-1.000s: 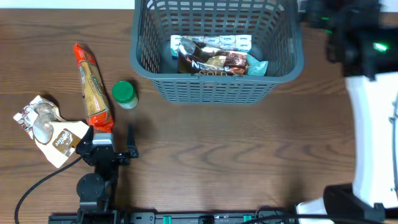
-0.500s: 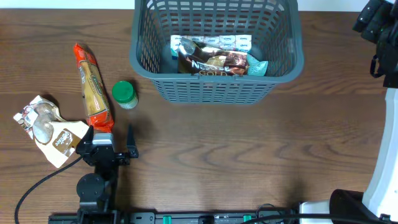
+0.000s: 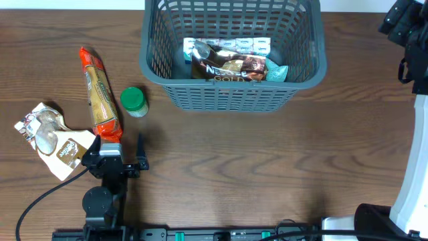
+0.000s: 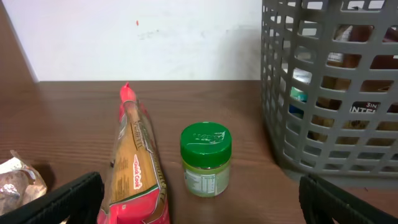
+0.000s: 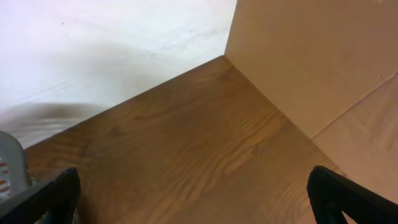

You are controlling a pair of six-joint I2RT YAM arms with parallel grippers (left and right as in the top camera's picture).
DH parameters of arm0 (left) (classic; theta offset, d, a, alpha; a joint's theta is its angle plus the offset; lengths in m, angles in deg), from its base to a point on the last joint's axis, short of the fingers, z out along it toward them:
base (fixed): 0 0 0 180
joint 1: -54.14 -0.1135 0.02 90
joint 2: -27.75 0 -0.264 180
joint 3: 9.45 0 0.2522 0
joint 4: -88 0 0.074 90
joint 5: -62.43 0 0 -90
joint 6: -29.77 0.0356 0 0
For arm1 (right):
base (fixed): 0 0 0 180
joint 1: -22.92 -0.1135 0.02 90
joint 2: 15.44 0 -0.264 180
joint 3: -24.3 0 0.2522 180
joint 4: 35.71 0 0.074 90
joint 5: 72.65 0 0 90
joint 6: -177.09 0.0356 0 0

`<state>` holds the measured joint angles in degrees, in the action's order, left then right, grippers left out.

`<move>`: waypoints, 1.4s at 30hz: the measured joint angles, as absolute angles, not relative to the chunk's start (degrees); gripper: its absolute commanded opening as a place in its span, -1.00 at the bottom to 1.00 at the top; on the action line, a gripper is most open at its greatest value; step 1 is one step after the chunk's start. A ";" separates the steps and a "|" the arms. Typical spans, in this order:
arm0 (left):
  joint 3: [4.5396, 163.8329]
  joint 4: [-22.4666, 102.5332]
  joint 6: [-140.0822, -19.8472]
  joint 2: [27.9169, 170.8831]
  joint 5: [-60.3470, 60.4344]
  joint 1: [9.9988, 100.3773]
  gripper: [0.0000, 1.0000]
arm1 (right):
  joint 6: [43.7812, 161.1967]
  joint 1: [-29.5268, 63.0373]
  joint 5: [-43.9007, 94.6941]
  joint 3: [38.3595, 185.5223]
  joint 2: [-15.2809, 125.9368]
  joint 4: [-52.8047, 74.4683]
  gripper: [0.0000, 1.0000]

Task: Pack container

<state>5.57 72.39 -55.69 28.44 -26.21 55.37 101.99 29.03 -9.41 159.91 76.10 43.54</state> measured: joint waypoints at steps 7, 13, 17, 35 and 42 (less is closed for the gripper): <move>5.57 72.98 -56.00 28.44 -23.39 55.37 0.97 | 101.99 29.03 -9.39 159.91 76.10 43.54 0.98; 11.32 62.49 -59.93 29.36 -21.73 55.35 0.97 | 102.01 29.03 -9.32 159.91 76.10 43.58 0.98; 22.22 54.95 -61.22 34.32 -24.72 55.37 0.97 | 102.01 29.03 -9.26 159.91 76.10 43.61 0.99; 77.02 31.13 -62.32 81.90 -36.11 55.37 0.97 | 102.01 29.03 -9.21 159.88 76.10 43.61 0.99; 77.10 31.94 -63.91 82.89 -35.23 55.37 0.97 | 102.01 29.03 -9.21 159.88 76.10 43.61 0.98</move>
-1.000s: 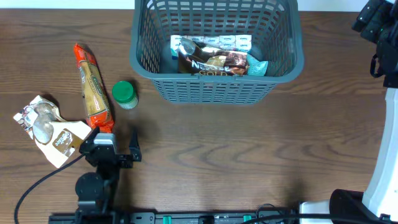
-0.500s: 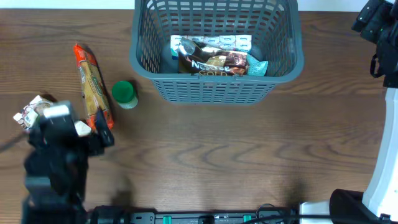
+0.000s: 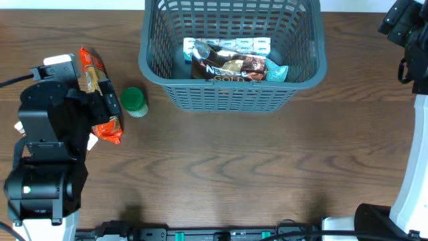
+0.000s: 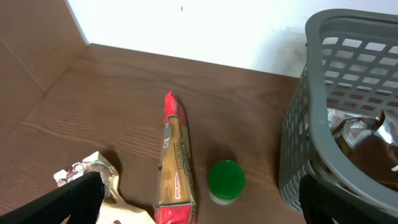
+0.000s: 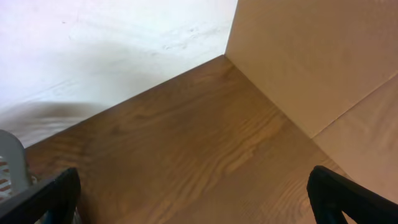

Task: Pack container
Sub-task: 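Move the left gripper toward the red-wrapped snack bar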

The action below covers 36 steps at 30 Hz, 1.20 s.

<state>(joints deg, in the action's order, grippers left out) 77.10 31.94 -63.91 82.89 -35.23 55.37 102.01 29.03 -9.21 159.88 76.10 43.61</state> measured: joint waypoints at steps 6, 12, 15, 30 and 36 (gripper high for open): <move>77.83 29.71 -65.46 85.84 -35.21 55.29 0.97 | 102.01 29.03 -9.21 159.88 76.10 43.61 0.99; 81.69 25.25 -69.24 98.30 -34.84 51.75 0.97 | 102.01 29.03 -9.21 159.88 76.10 43.61 0.99; 86.37 22.06 -69.66 106.19 -33.77 48.97 0.97 | 102.01 29.03 -9.24 159.88 76.10 43.61 0.98; 96.32 19.67 -65.27 125.64 -23.85 38.39 0.97 | 102.01 29.03 -9.21 159.88 76.10 43.61 0.98; 96.32 21.86 -61.81 130.38 -22.80 38.48 0.97 | 102.01 29.03 -9.21 159.88 76.10 43.61 0.98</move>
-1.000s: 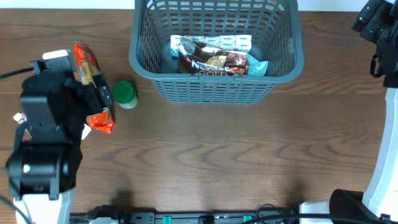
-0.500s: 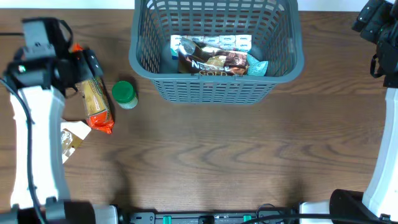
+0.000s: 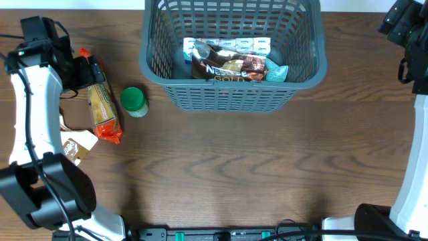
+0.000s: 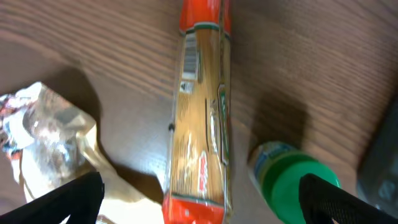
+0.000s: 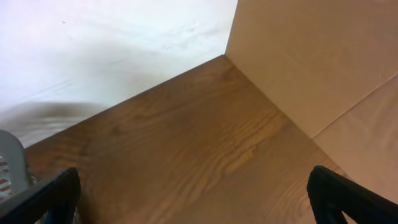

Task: Pack container
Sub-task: 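Move the left gripper toward the red-wrapped snack bar, then lower the left gripper and grasp the red-wrapped snack bar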

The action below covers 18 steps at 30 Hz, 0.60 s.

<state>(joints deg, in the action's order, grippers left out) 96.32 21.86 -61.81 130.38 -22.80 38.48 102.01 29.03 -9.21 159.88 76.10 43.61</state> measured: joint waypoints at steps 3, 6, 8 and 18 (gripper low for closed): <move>96.32 23.13 -61.42 131.65 -22.80 38.48 0.97 | 102.01 29.03 -9.21 159.88 76.10 43.61 0.99; 96.32 24.22 -61.40 133.20 -22.80 38.48 0.97 | 102.01 29.03 -9.21 159.88 76.10 43.61 0.98; 96.32 24.59 -61.33 134.40 -22.80 38.48 0.97 | 102.01 29.03 -9.21 159.88 76.10 43.61 0.99; 96.32 26.67 -61.24 142.18 -22.80 38.48 0.97 | 102.01 29.03 -9.21 159.88 76.10 43.61 0.99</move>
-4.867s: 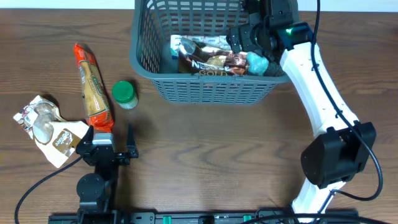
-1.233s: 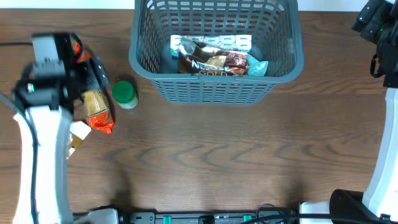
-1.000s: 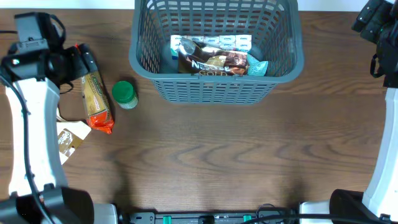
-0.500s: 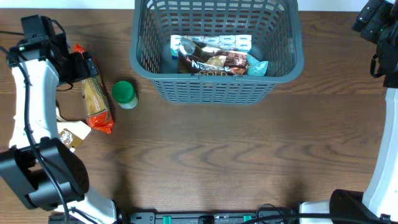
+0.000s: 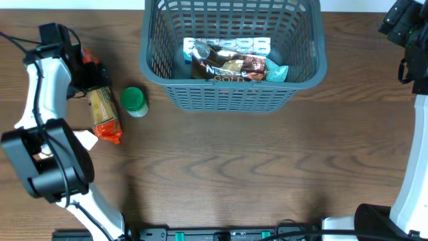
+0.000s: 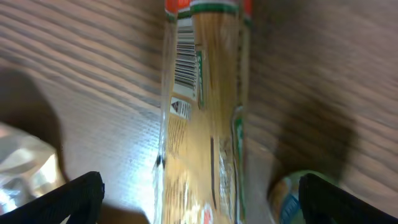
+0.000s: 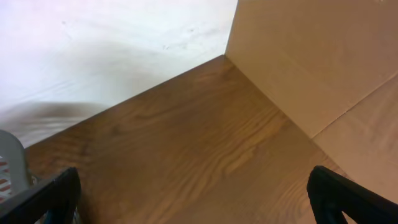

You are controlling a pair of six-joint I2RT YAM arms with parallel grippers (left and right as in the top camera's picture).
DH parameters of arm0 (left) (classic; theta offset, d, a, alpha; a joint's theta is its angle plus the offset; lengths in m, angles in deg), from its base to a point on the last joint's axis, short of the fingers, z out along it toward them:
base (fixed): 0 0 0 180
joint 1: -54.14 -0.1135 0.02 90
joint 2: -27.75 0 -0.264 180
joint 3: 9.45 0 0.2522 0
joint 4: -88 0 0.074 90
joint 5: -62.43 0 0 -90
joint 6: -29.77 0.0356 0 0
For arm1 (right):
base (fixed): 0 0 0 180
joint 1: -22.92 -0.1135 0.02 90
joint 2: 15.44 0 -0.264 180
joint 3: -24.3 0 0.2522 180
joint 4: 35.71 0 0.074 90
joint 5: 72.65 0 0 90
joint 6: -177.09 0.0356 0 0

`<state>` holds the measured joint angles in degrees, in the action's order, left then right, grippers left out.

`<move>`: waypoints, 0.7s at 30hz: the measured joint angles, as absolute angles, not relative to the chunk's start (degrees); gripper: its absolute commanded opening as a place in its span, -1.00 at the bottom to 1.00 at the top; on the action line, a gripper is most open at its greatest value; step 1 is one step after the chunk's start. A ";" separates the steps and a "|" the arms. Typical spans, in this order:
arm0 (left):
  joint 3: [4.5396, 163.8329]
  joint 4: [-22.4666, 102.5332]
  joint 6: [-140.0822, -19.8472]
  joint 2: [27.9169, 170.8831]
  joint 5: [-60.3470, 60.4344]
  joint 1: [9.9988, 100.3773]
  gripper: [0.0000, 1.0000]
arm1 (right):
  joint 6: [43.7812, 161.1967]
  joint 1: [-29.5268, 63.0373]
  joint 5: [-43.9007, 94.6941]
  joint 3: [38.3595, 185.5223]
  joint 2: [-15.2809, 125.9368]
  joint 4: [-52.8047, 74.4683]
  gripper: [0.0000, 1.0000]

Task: Pack container
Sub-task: 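Lower the left gripper and grasp the red-wrapped snack bar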

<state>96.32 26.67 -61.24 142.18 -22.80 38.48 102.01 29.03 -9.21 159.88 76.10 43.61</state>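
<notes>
A long red-and-clear pasta packet (image 5: 100, 100) lies left of the grey basket (image 5: 150, 60). My left gripper (image 5: 92, 77) hangs open low over its upper half. In the left wrist view the pasta packet (image 6: 205, 106) runs down the middle between the two black fingertips (image 6: 68, 199), one on each side, and the left gripper (image 6: 199, 208) is not touching it that I can tell. A green-lidded jar (image 5: 134, 102) stands beside the packet. My right gripper (image 7: 199, 199) is open and holds nothing, high at the far right.
The basket holds a brown coffee bag (image 5: 231, 67) and some light blue-and-white packs (image 5: 227, 45). A crumpled silver-and-tan snack bag (image 5: 81, 140) lies left of the packet, partly under my left arm. The basket's corner (image 7: 9, 171) shows in the right wrist view.
My left gripper has come lower and closer to the pasta packet, which now fills more of the left wrist view. The jar, basket and right arm have not moved.
My left gripper was first low near the table's front, facing the jar and packet. Then it was raised high over the table's left side. Then it pointed down above the pasta packet, and now it sits close over it, still open.
</notes>
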 measured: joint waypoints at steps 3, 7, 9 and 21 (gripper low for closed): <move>96.32 27.08 -61.24 144.63 -22.80 38.48 0.97 | 102.01 29.03 -9.21 159.88 76.10 43.61 0.99; 96.32 27.94 -61.29 147.23 -22.80 38.48 0.97 | 102.01 29.03 -9.21 159.88 76.10 43.61 0.98; 96.32 28.26 -61.31 148.13 -22.80 38.48 0.97 | 102.01 29.03 -9.21 159.88 76.10 43.61 0.99; 96.29 29.92 -61.94 150.97 -22.80 38.48 0.97 | 102.01 29.03 -9.21 159.88 76.10 43.61 0.98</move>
<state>96.29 29.92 -61.94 150.97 -22.80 38.48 102.01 29.03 -9.21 159.88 76.10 43.61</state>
